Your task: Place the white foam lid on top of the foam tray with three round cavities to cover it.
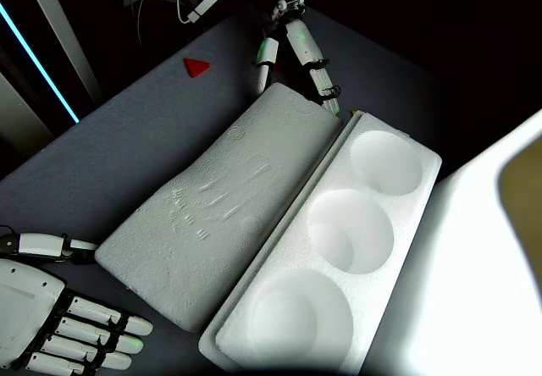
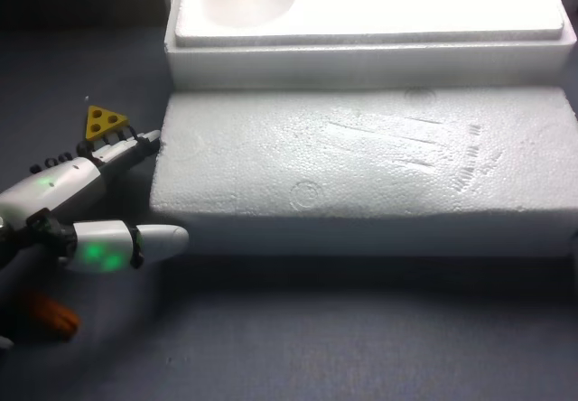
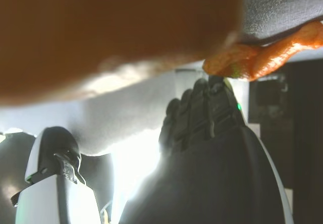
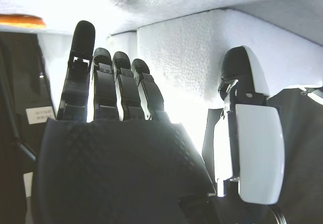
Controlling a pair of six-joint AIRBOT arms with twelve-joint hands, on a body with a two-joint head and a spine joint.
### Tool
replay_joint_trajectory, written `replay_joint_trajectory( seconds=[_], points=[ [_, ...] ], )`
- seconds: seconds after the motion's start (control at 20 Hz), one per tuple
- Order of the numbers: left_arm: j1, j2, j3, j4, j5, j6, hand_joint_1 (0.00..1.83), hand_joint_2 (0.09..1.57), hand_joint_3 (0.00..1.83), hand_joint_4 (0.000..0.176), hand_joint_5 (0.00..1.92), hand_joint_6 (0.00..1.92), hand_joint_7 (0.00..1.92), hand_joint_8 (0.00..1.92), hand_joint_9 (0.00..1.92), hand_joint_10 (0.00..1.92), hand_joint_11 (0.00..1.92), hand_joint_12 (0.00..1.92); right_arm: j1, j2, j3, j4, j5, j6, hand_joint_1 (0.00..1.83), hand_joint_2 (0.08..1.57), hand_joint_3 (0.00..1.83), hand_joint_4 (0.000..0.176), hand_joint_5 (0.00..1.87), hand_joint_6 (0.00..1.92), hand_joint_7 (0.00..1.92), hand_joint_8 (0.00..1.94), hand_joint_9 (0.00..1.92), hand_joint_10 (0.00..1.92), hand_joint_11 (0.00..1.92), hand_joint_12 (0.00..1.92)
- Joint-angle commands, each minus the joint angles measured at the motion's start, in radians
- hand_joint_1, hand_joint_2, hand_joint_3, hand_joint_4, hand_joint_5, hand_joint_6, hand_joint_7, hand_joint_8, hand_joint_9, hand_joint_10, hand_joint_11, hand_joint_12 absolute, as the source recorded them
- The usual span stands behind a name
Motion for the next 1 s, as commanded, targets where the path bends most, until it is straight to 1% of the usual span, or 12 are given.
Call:
replay_joint_trajectory(
  seconds=[0.0,0.2,0.25,0.6,0.75,0.8,0.85,0.95],
  points=[
    [0.003,-0.018,-0.005,-0.005,-0.088,-0.035,0.49,0.99,0.00,0.000,0.01,0.00,0.00,0.00,0.00,0.00,0.00,0.00,0.008,0.007,0.009,-0.013,0.116,0.010,0.51,1.16,0.00,0.000,0.00,0.00,0.00,0.00,0.05,0.01,0.00,1.17],
    [0.003,-0.025,-0.002,0.002,-0.096,-0.048,0.49,0.99,0.00,0.000,0.01,0.00,0.00,0.00,0.00,0.00,0.00,0.00,0.013,-0.005,0.018,-0.035,0.117,0.042,0.51,1.16,0.00,0.000,0.00,0.00,0.00,0.00,0.05,0.01,0.00,1.17],
    [0.003,-0.026,-0.003,0.004,-0.100,-0.049,0.51,1.03,0.01,0.000,0.01,0.00,0.00,0.00,0.00,0.00,0.00,0.00,0.013,-0.010,0.020,-0.041,0.117,0.048,0.57,1.17,0.00,0.000,0.00,0.00,0.01,0.00,0.06,0.03,0.00,1.07],
    [0.003,-0.021,-0.012,0.013,-0.143,-0.071,0.52,1.03,0.01,0.000,0.01,0.00,0.00,0.00,0.00,0.00,0.00,0.00,0.013,-0.014,0.015,-0.053,0.129,0.073,0.57,1.17,0.00,0.000,0.00,0.00,0.01,0.00,0.08,0.03,0.00,1.06],
    [0.003,-0.007,-0.031,0.023,-0.175,-0.074,0.52,1.04,0.01,0.000,0.01,0.00,0.00,0.00,0.00,0.00,0.00,0.00,0.013,0.006,-0.007,-0.065,0.152,0.076,0.57,1.17,0.00,0.000,0.00,0.00,0.01,0.00,0.08,0.03,0.00,1.06],
    [0.003,-0.001,-0.040,0.032,-0.189,-0.078,0.51,1.05,0.02,0.000,0.02,0.01,0.00,0.00,0.00,0.00,0.00,0.00,0.013,0.020,-0.021,-0.070,0.169,0.077,0.57,1.17,0.00,0.000,0.00,0.00,0.03,0.01,0.10,0.03,0.00,1.10],
    [0.004,0.003,-0.047,0.037,-0.197,-0.078,0.52,1.08,0.03,0.000,0.05,0.02,0.01,0.00,0.00,0.00,0.00,0.00,0.013,0.027,-0.029,-0.073,0.179,0.077,0.58,1.19,0.00,0.000,0.03,0.01,0.06,0.01,0.10,0.03,0.00,1.01],
    [0.013,0.019,-0.070,0.042,-0.229,-0.080,0.56,1.09,0.02,0.000,0.05,0.01,0.00,0.00,0.00,0.00,0.00,0.00,0.013,0.048,-0.055,-0.082,0.204,0.077,0.54,1.21,0.01,0.000,0.03,0.00,0.03,0.00,0.08,0.02,0.00,0.99]
  ],
)
